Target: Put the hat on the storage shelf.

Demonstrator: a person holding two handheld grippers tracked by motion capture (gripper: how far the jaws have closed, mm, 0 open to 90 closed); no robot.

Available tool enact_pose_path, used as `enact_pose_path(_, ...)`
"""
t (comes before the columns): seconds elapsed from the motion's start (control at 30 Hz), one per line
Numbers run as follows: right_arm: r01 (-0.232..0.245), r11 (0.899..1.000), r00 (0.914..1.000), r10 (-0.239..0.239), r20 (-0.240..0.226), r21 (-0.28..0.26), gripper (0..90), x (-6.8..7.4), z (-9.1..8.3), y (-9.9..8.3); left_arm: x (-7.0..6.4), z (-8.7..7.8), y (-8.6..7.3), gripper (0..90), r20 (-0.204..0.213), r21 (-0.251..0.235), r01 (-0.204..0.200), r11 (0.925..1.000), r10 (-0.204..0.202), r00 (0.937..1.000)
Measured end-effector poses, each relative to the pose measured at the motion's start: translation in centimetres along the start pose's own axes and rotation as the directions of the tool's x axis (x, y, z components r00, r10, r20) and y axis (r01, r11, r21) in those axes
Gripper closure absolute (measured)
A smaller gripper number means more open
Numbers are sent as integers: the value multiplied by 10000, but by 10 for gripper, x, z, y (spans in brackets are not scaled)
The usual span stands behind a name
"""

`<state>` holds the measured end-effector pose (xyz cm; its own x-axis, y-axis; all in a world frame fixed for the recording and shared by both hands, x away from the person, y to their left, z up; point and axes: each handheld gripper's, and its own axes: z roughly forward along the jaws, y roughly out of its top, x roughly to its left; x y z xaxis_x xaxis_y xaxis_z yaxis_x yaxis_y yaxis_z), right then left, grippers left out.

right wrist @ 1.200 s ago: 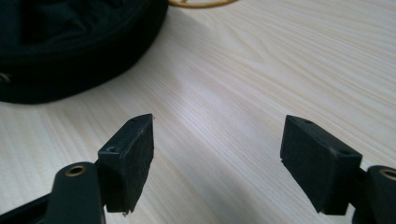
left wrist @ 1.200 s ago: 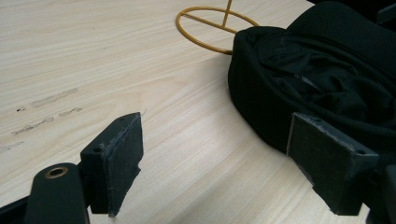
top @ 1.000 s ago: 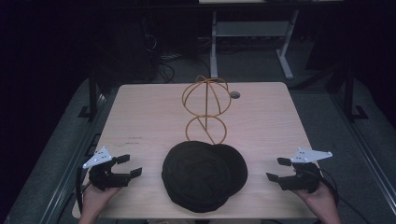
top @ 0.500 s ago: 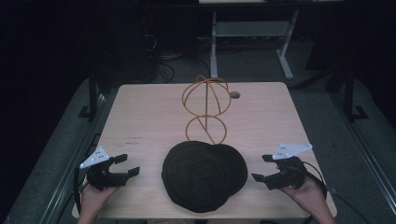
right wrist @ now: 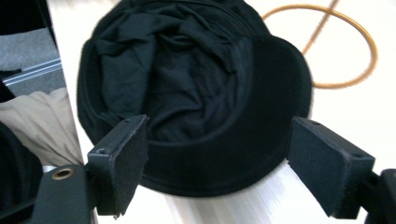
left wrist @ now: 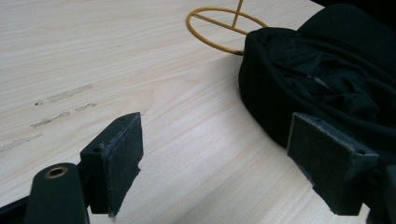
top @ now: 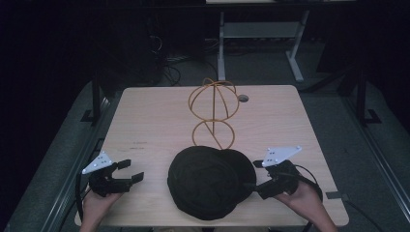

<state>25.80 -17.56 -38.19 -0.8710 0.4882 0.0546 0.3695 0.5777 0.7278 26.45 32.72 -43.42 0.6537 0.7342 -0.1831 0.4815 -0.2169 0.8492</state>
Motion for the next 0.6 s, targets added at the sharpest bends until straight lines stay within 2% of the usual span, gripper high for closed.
enact_pose_path(0.27,859,9962,9951,-853,-501,104,206,20,13,24,2,-1,0,179,31,-19,34,10000,-34,10000)
enact_pose_path(0.43,1346,9905,9868,-1313,-953,291,218,33,30,36,0,-1,0,179,42,-39,2,10000,-2,10000)
enact_pose_path(0.6,1790,9819,9775,-1705,-1239,614,239,44,48,40,1,-1,0,180,18,0,10,10000,-10,10000)
